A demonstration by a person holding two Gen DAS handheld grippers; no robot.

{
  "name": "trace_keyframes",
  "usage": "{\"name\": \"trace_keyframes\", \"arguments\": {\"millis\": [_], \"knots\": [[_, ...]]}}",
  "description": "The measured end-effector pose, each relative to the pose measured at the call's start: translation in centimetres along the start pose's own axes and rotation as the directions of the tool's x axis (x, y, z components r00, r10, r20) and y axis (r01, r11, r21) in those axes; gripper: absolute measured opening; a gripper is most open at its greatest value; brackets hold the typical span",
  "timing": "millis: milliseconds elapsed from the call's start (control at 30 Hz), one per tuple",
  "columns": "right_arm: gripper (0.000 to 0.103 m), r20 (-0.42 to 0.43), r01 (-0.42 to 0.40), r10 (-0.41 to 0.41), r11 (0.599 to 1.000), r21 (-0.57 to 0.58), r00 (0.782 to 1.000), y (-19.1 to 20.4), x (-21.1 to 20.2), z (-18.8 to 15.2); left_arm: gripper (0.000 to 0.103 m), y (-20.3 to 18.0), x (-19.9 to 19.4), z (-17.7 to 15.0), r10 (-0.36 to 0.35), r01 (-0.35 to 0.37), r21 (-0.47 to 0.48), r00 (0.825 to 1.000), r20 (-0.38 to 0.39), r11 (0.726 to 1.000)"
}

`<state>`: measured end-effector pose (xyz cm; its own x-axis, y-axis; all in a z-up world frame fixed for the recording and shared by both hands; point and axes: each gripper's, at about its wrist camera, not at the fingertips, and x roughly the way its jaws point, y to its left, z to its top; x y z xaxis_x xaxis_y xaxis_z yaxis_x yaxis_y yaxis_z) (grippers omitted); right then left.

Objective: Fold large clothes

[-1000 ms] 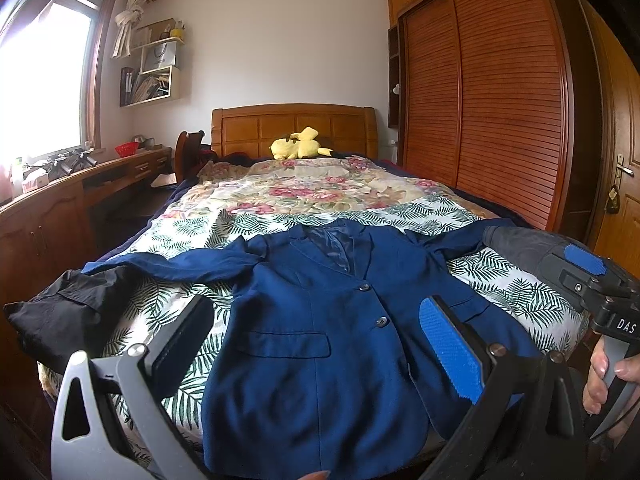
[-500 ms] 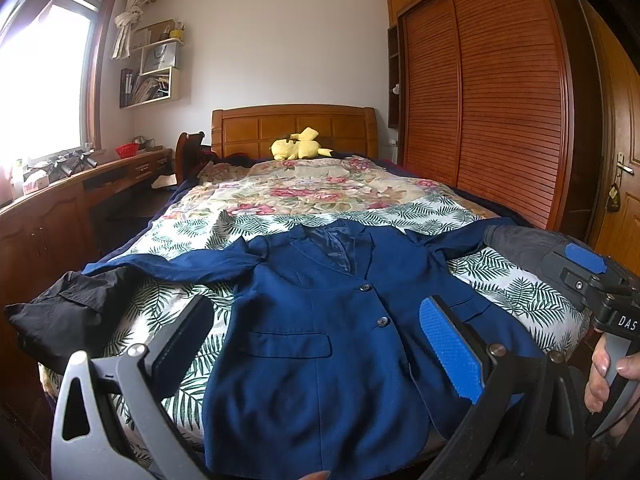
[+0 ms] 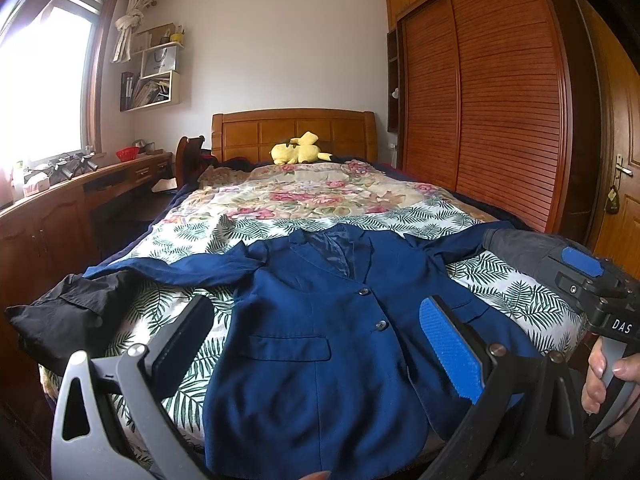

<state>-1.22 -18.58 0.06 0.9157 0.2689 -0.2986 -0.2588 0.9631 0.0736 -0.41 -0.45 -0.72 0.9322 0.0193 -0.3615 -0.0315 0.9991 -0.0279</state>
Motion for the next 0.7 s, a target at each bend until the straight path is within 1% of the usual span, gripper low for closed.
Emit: {"name": "trace_keyframes", "arguments": {"millis": [267,500,700], "knots": [[0.103,0.001,0.0,0.0,1.0,0.001,1.0,-0.1,0.0,0.1,0.103,0.0,0.0,0.0,0.0,0.0,-0.001,1.0,-0.001,1.0],[0.103,-0.007,0.0,0.0,1.0,-0.007,1.0,-0.1,0.2,-0.2,0.103,0.8,1.1,-0.4,0.006,-0.006,-0.03,1.0,-0.03,1.0],[0.103,-0.028,-0.022,0.022,0.999,-0.028,0.999,0.0,1.7,-0.7,0.103,2.4,3.0,-1.3,0.042,-0.045,-0.044,0.997,-0.07,0.998]]}}
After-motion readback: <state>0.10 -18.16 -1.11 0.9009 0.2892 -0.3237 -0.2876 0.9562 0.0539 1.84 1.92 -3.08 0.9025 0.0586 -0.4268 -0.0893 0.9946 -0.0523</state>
